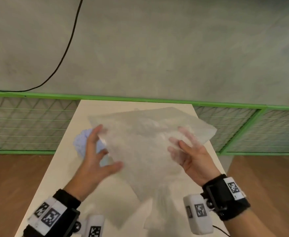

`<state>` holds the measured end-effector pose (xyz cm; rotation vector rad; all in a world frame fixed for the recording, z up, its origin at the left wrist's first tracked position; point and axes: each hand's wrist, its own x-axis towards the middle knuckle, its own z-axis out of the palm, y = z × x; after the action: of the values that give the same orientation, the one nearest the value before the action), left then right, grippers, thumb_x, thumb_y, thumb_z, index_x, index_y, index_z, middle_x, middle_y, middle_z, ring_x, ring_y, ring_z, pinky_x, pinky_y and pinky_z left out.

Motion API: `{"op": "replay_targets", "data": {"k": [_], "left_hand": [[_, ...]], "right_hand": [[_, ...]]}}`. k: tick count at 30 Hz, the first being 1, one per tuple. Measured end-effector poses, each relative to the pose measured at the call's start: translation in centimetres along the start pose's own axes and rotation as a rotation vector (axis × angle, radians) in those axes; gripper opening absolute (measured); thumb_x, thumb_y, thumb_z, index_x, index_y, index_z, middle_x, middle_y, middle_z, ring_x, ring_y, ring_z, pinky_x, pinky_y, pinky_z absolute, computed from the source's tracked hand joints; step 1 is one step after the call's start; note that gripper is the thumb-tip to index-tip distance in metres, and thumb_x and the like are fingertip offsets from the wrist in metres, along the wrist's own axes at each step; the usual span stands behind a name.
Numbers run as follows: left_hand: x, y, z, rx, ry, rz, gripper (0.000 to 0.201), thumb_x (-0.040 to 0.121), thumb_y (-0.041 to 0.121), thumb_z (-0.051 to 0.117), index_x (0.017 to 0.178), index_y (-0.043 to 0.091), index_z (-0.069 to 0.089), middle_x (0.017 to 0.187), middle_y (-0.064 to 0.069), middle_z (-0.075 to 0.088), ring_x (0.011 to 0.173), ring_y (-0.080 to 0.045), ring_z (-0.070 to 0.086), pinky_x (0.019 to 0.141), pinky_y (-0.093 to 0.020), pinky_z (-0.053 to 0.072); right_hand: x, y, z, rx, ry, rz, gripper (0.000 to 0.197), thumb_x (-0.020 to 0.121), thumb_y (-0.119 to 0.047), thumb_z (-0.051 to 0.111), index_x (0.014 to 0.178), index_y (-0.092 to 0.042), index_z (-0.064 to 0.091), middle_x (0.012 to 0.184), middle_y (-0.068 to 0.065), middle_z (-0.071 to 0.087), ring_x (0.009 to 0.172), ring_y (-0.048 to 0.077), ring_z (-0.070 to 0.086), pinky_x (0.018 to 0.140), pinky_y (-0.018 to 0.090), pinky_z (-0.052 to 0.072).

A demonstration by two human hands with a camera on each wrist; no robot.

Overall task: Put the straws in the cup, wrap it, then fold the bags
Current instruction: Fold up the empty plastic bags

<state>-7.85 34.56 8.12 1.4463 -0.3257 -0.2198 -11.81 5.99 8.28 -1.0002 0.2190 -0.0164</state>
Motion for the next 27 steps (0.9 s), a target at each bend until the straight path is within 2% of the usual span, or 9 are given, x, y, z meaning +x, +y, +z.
{"op": "replay_targets", "data": {"k": [2,4,8,12,17,20,22,25,27], "left_hand": [[0.4,0.4,-2.0,-0.138,0.18,-0.019,0.073,0.07,0.031,0.077,0.128,0.056,0.039,0.143,0.019,0.036,0.126,-0.024,0.051,0.101,-0.056,0.044],[1.0,0.6,-3.7,-0.096,0.196,-0.043,0.065,0.068,0.047,0.076,0.125,0.049,0.047,0.14,0.014,0.043,0.126,-0.017,0.052,0.107,-0.053,0.039],[2.4,-0.2,-3.8,0.014,-0.165,-0.295,0.1,0.049,0.057,0.089,0.136,0.041,0.043,0.133,0.004,0.06,0.124,-0.016,0.056,0.112,-0.047,0.035],[2.2,-1.8,-1.7,-0.155,-0.43,-0.598,0.104,0.046,0.032,0.097,0.136,0.022,0.046,0.112,-0.018,0.07,0.092,-0.026,0.07,0.082,-0.035,0.057],[2.9,-2.2,-0.4,-0.189,-0.292,-0.46,0.034,0.065,0.017,0.084,0.097,0.011,0.076,0.091,-0.014,0.068,0.073,-0.016,0.069,0.069,-0.024,0.058],[3.3,-1.4,-0.8,-0.196,-0.214,-0.378,0.053,0.048,0.033,0.096,0.092,0.012,0.074,0.092,-0.014,0.068,0.08,-0.026,0.069,0.071,-0.034,0.059],[3.1,-0.5,-0.8,-0.199,-0.262,-0.352,0.055,0.053,0.038,0.092,0.095,0.011,0.069,0.097,-0.019,0.069,0.086,-0.038,0.071,0.069,-0.041,0.059],[3.2,0.6,-0.8,-0.172,-0.335,-0.29,0.043,0.068,0.036,0.082,0.099,0.013,0.064,0.084,-0.026,0.07,0.067,-0.035,0.071,0.059,-0.033,0.056],[3.4,0.8,-1.1,-0.143,-0.332,-0.243,0.051,0.067,0.044,0.083,0.105,0.018,0.063,0.075,-0.024,0.069,0.059,-0.032,0.068,0.062,-0.041,0.05]], "right_hand": [[-0.4,-1.2,-0.6,-0.22,-0.119,-0.018,0.043,0.089,-0.007,0.055,0.129,-0.022,0.06,0.106,0.019,0.071,0.07,0.027,0.071,0.061,0.028,0.057],[-1.0,-2.3,-0.6,-0.39,-0.273,0.028,0.036,0.088,-0.01,0.058,0.121,-0.023,0.067,0.1,0.02,0.071,0.064,0.028,0.068,0.06,0.029,0.055],[-1.2,-4.3,0.2,-0.535,-0.5,0.111,0.029,0.086,-0.021,0.065,0.114,-0.024,0.071,0.094,0.017,0.073,0.06,0.024,0.066,0.058,0.028,0.054],[-1.0,-5.7,0.5,-0.594,-0.525,0.114,0.032,0.084,-0.03,0.07,0.115,-0.026,0.07,0.097,0.018,0.074,0.059,0.024,0.067,0.057,0.027,0.055],[-0.9,-6.9,-0.7,-0.669,-0.503,0.178,0.052,0.084,-0.032,0.072,0.133,-0.032,0.056,0.106,0.022,0.072,0.067,0.03,0.071,0.064,0.032,0.058],[-1.3,-7.2,-1.7,-0.741,-0.469,0.24,0.043,0.083,-0.022,0.072,0.124,-0.024,0.062,0.098,0.024,0.072,0.069,0.032,0.071,0.063,0.033,0.057],[-1.2,-7.1,-2.1,-0.737,-0.403,0.198,0.039,0.077,-0.032,0.08,0.111,-0.017,0.07,0.092,0.025,0.072,0.062,0.029,0.069,0.054,0.029,0.054],[-0.5,-7.0,-2.5,-0.665,-0.296,0.091,0.057,0.062,-0.049,0.088,0.105,-0.014,0.073,0.078,0.02,0.07,0.049,0.021,0.063,0.046,0.023,0.051],[-0.1,-7.2,-3.0,-0.602,-0.241,0.027,0.053,0.065,-0.047,0.086,0.106,-0.016,0.074,0.07,0.017,0.067,0.044,0.017,0.059,0.045,0.023,0.05]]}}
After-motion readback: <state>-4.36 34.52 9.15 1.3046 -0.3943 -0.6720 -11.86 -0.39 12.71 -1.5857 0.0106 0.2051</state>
